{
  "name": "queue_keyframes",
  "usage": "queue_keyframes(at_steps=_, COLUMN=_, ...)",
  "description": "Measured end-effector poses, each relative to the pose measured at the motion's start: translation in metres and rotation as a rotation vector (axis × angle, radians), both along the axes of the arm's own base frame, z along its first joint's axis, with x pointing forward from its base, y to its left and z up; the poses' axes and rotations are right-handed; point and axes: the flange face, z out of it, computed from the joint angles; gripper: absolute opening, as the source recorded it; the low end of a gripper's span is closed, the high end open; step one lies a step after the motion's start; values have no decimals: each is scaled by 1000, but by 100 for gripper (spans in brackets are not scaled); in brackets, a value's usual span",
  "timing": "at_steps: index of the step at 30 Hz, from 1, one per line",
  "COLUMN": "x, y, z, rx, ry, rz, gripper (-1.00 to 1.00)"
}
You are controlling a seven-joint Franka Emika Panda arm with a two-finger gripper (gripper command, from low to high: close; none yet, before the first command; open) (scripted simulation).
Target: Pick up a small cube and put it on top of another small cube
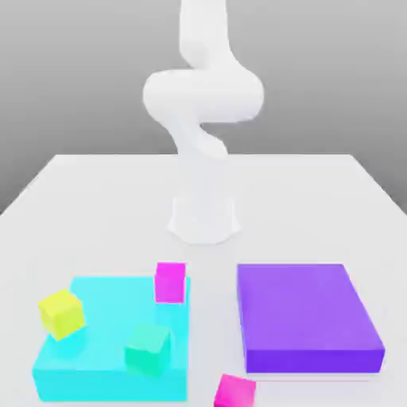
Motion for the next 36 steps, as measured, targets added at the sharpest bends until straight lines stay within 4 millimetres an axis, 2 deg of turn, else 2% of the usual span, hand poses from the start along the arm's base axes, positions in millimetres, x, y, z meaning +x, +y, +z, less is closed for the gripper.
queue_keyframes(at_steps=4, x=47, y=3, z=-56, rx=-27, ry=95, rz=161, gripper=0)
queue_keyframes(at_steps=8, x=85, y=11, z=-115, rx=-59, ry=178, rz=311, gripper=0)
queue_keyframes(at_steps=12, x=113, y=22, z=-179, rx=-99, ry=255, rz=454, gripper=0)
queue_keyframes(at_steps=16, x=132, y=34, z=-244, rx=-149, ry=326, rz=591, gripper=0)
queue_keyframes(at_steps=23, x=143, y=52, z=-355, rx=-265, ry=443, rz=825, gripper=0)
queue_keyframes(at_steps=28, x=139, y=52, z=-427, rx=-371, ry=525, rz=981, gripper=0)
queue_keyframes(at_steps=32, x=130, y=48, z=-476, rx=-471, ry=589, rz=1106, gripper=0)
queue_keyframes(at_steps=36, x=130, y=47, z=-530, rx=-497, ry=601, rz=1135, gripper=0)
